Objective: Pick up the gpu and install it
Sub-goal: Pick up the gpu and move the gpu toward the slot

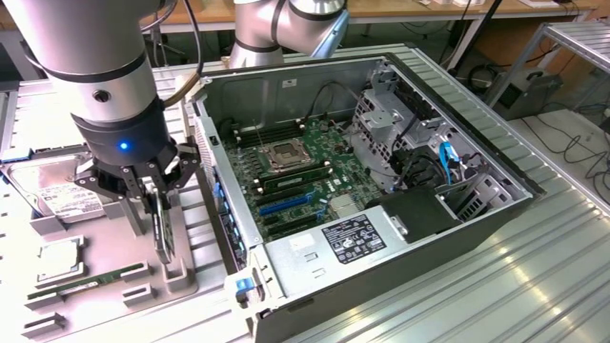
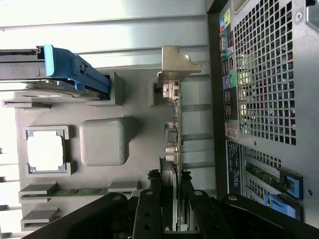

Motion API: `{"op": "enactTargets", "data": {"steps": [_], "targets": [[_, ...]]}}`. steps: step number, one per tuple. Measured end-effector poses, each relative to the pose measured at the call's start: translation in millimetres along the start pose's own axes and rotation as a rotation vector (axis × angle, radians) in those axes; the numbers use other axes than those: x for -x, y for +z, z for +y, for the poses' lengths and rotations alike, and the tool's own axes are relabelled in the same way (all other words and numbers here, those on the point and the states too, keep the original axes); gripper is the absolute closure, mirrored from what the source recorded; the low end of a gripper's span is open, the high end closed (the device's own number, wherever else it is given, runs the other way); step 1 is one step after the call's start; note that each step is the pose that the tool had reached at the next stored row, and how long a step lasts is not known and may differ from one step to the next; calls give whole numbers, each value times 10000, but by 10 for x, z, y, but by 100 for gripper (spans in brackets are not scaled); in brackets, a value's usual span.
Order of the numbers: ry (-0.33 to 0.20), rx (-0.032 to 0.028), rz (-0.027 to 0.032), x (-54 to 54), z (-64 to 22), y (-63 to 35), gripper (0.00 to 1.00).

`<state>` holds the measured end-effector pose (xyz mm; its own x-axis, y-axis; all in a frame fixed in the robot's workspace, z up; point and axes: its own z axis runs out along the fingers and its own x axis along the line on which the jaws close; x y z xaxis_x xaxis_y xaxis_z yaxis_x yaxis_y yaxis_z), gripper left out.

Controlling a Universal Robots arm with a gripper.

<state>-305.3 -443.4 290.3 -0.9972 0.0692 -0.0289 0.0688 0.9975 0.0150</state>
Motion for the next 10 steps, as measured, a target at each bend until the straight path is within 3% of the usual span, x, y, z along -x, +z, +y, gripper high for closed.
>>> {"op": "enactTargets", "data": {"steps": [10], "targets": [[0,0,0,1,0,-23,74]]}}
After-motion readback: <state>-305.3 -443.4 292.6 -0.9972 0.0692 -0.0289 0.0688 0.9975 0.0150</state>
